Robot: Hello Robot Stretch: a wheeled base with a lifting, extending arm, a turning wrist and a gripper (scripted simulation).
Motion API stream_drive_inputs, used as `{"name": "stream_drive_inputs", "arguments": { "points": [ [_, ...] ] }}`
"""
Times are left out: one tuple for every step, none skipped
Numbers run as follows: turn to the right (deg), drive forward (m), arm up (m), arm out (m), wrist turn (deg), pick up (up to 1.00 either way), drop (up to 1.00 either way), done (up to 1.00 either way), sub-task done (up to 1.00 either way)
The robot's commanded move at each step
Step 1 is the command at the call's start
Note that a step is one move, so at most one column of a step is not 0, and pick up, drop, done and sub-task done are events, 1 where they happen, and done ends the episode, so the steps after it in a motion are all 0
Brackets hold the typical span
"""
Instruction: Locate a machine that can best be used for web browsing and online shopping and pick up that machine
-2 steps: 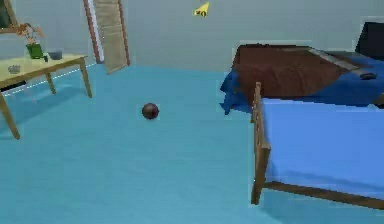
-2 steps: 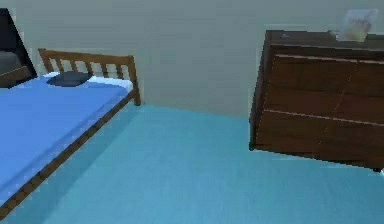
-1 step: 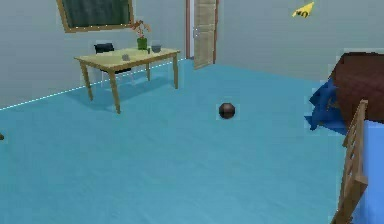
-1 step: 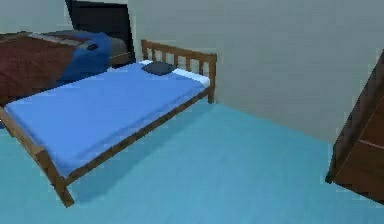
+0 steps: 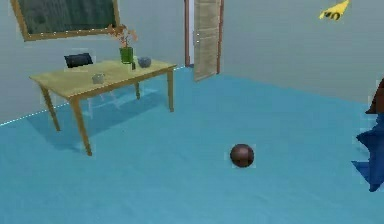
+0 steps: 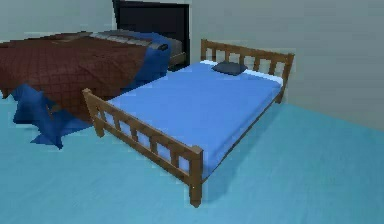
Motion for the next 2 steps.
{"name": "stream_drive_inputs", "arguments": {
  "points": [
    [-3.0, 0.0, 0.0, 0.0, 0.0, 0.0, 0.0, 0.0, 0.0],
    [-3.0, 0.0, 0.0, 0.0, 0.0, 0.0, 0.0, 0.0, 0.0]
  ]
}}
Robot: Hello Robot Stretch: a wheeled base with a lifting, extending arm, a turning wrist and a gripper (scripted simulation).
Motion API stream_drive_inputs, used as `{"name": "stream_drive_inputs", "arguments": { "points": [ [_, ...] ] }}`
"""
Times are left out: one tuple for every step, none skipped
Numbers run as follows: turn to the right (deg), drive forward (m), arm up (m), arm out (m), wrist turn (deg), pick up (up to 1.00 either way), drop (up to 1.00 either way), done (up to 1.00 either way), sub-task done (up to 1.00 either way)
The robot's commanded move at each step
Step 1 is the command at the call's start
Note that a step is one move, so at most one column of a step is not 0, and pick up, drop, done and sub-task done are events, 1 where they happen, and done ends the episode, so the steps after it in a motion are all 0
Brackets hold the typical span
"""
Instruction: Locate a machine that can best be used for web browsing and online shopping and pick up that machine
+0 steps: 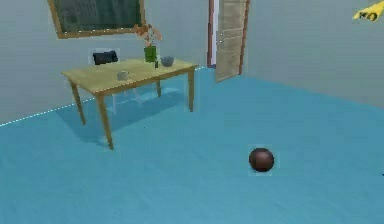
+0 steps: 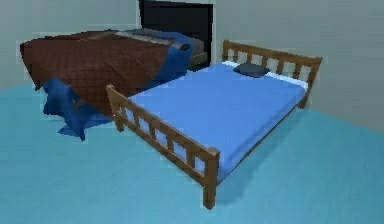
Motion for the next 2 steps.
{"name": "stream_drive_inputs", "arguments": {
  "points": [
    [0.0, 1.0, 0.0, 0.0, 0.0, 0.0, 0.0, 0.0, 0.0],
    [-6.0, 0.0, 0.0, 0.0, 0.0, 0.0, 0.0, 0.0, 0.0]
  ]
}}
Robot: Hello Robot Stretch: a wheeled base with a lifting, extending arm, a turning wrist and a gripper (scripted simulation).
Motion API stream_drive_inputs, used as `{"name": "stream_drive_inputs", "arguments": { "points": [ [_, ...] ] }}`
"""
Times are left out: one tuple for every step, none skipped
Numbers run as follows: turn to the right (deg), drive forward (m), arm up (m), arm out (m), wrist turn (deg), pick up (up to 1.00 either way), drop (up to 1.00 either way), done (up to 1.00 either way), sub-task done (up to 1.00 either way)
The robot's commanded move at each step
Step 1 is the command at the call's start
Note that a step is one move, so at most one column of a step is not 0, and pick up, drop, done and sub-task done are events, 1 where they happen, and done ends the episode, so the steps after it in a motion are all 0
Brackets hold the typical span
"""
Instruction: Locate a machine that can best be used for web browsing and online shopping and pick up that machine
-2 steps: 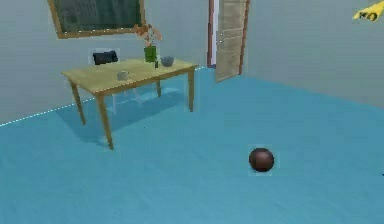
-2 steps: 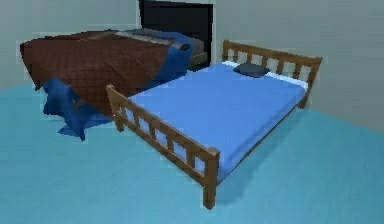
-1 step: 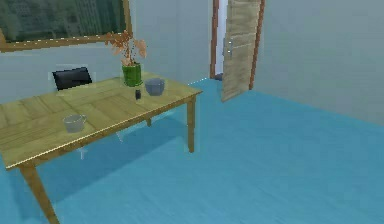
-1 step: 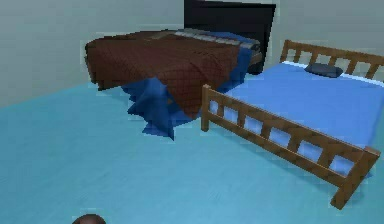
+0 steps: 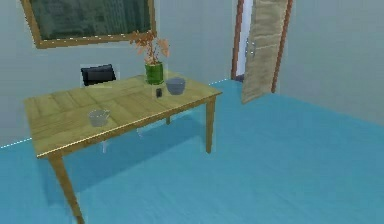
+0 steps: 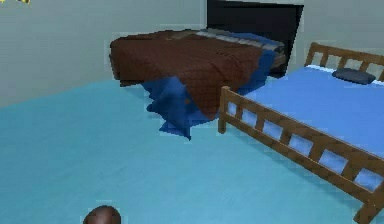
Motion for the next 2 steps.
{"name": "stream_drive_inputs", "arguments": {
  "points": [
    [0.0, 0.3, 0.0, 0.0, 0.0, 0.0, 0.0, 0.0, 0.0],
    [3.0, 0.0, 0.0, 0.0, 0.0, 0.0, 0.0, 0.0, 0.0]
  ]
}}
